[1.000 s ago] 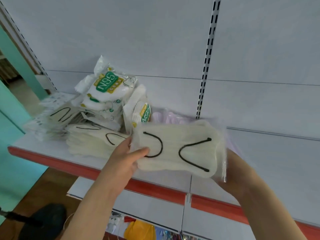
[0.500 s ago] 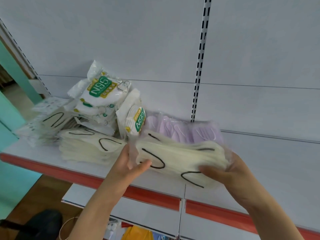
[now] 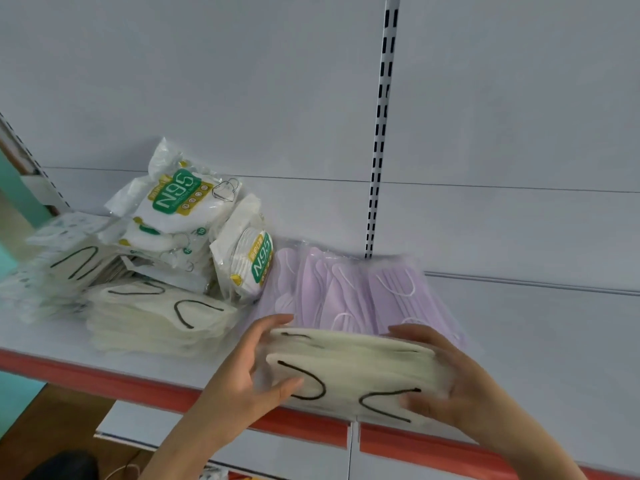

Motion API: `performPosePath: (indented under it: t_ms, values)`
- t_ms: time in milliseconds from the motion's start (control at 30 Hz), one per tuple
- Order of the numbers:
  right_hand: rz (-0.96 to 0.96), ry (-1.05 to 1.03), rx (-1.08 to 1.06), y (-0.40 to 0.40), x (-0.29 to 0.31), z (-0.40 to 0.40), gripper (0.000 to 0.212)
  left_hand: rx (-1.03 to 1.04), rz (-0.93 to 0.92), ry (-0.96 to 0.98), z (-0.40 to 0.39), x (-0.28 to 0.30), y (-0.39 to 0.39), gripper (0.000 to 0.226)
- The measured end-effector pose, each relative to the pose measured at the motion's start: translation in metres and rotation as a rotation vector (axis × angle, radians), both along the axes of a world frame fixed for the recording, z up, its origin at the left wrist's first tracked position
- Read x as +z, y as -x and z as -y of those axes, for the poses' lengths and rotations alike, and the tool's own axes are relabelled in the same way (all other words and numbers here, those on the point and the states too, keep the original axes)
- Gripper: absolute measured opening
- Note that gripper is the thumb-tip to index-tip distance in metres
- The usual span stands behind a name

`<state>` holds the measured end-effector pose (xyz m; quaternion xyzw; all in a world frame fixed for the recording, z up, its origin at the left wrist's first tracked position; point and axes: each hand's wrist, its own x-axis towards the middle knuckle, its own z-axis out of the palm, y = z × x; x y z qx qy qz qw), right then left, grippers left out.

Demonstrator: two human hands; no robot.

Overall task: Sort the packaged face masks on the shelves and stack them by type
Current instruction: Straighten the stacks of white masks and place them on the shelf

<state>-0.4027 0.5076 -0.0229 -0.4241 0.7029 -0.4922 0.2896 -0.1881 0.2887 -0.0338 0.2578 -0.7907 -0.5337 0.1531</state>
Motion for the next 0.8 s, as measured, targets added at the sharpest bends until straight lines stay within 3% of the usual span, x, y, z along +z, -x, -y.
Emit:
performPosePath:
  t_ms: [67,200,400,533,667,733,800]
  values:
    - [0.011,-0.068,0.013,-0.003,-0.004,-0.002,0.068,-0.018,0.021,0.008,0.000,-0.007,0.001,0.065]
    - [0.013,-0.044,-0.142,-0.004,0.000,0.008,0.035,0.076,-0.059,-0.023,-0.002,-0.002,0.008,0.050]
    - [0.513,0.207,-0.059,-0.014,0.053,0.080,0.025,0.281,-0.305,-0.111,0.034,0.062,0.004,0.050]
    - [0.494,0.269,-0.124,-0.056,0.057,0.152,0.021,0.457,-0.329,-0.040,0.091,0.084,-0.032,0.036]
    - [0.651,0.327,-0.087,-0.098,0.061,0.209,0.028,0.739,-0.398,-0.074,0.149,0.077,-0.101,0.017]
    - [0.664,0.296,-0.048,-0.116,0.053,0.230,0.031,0.888,-0.362,-0.084,0.164,0.058,-0.131,0.020]
    - [0.488,0.197,-0.096,-0.133,0.038,0.248,0.034,0.885,-0.250,-0.091,0.171,0.041,-0.147,0.039]
